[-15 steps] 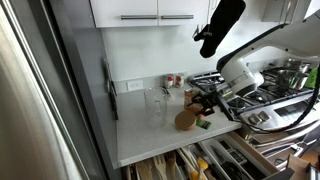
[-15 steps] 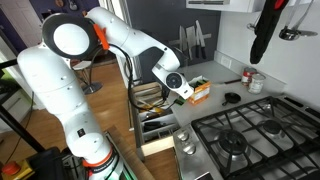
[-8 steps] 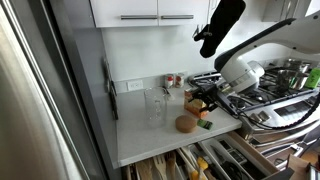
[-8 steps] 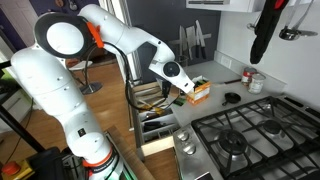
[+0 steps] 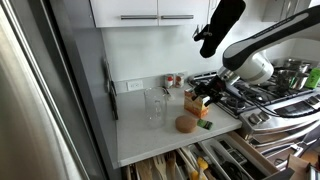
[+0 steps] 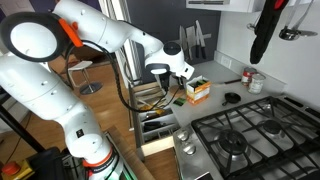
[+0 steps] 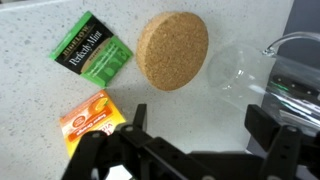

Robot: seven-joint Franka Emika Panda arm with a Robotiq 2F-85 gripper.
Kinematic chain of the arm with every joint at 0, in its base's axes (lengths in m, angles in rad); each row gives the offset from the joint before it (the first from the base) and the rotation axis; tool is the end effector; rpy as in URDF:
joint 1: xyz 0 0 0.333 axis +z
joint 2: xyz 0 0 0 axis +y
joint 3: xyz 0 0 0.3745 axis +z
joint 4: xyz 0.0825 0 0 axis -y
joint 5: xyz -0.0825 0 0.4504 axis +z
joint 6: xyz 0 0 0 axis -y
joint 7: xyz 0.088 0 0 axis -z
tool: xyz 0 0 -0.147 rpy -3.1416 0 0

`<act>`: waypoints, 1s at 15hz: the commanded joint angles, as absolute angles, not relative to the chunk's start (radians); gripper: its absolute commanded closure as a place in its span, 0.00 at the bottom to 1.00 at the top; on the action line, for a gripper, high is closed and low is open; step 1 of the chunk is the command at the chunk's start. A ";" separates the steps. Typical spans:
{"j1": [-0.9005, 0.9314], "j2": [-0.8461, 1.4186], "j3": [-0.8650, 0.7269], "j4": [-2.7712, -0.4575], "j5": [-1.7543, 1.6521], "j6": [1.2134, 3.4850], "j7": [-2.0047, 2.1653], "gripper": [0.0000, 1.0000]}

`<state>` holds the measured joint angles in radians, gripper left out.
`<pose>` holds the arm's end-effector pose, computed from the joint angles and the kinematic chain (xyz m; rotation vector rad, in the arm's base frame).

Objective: Take the lid off of the glass bottle

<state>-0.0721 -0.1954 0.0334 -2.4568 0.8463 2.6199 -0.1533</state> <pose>0.5408 -0.0232 0.3855 -2.4962 0.7143 -0.5131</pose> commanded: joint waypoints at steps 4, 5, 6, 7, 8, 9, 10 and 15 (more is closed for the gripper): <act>-0.079 -0.357 -0.004 -2.398 0.458 2.349 0.048 0.00; -0.071 -0.367 -0.011 -2.379 0.440 2.313 0.053 0.00; -0.066 -0.376 -0.015 -2.363 0.427 2.284 0.055 0.00; -0.063 -0.382 -0.017 -2.349 0.412 2.254 0.056 0.00; -0.063 -0.384 -0.020 -2.332 0.400 2.216 0.066 0.00; -0.065 -0.383 -0.020 -2.319 0.387 2.188 0.076 0.00; -0.066 -0.379 -0.020 -2.308 0.375 2.164 0.083 0.00; -0.059 -0.375 -0.026 -2.307 0.379 2.168 0.075 0.00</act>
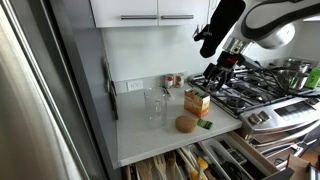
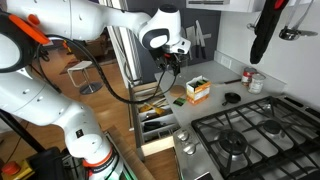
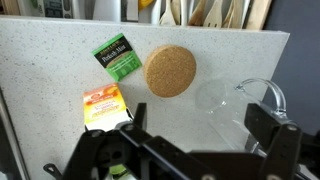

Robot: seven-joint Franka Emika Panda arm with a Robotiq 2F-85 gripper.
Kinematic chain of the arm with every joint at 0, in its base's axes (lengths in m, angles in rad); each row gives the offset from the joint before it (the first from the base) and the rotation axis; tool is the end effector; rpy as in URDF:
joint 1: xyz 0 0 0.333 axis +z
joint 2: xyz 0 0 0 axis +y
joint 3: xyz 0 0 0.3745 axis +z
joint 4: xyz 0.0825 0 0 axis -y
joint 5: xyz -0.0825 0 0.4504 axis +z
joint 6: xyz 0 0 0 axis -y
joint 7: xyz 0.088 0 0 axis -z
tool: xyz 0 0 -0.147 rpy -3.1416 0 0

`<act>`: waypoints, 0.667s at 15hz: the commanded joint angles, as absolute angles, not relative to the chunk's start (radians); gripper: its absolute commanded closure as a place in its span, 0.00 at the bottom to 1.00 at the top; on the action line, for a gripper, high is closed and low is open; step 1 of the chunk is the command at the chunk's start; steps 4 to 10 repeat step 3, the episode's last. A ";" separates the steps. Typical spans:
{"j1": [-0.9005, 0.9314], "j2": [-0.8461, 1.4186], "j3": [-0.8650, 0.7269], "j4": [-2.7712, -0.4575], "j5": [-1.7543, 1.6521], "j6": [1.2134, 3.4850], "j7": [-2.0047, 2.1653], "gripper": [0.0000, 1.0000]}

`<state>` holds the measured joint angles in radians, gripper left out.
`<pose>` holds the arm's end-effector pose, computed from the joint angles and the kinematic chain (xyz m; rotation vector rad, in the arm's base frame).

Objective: Take the lid off of the glass bottle

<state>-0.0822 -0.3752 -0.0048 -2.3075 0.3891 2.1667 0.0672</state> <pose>0.5121 -0.0173 0.5121 -2.7385 0.4650 -0.3303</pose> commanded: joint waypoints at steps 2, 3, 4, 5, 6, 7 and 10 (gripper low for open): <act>-0.059 -0.374 -0.026 -2.307 0.378 2.167 0.075 0.00; -0.059 -0.374 -0.026 -2.307 0.378 2.167 0.076 0.00; -0.059 -0.374 -0.026 -2.307 0.378 2.167 0.076 0.00; -0.059 -0.374 -0.026 -2.307 0.378 2.167 0.076 0.00; -0.059 -0.374 -0.026 -2.307 0.378 2.167 0.076 0.00; -0.059 -0.374 -0.026 -2.307 0.378 2.167 0.076 0.00; -0.059 -0.374 -0.026 -2.307 0.378 2.167 0.076 0.00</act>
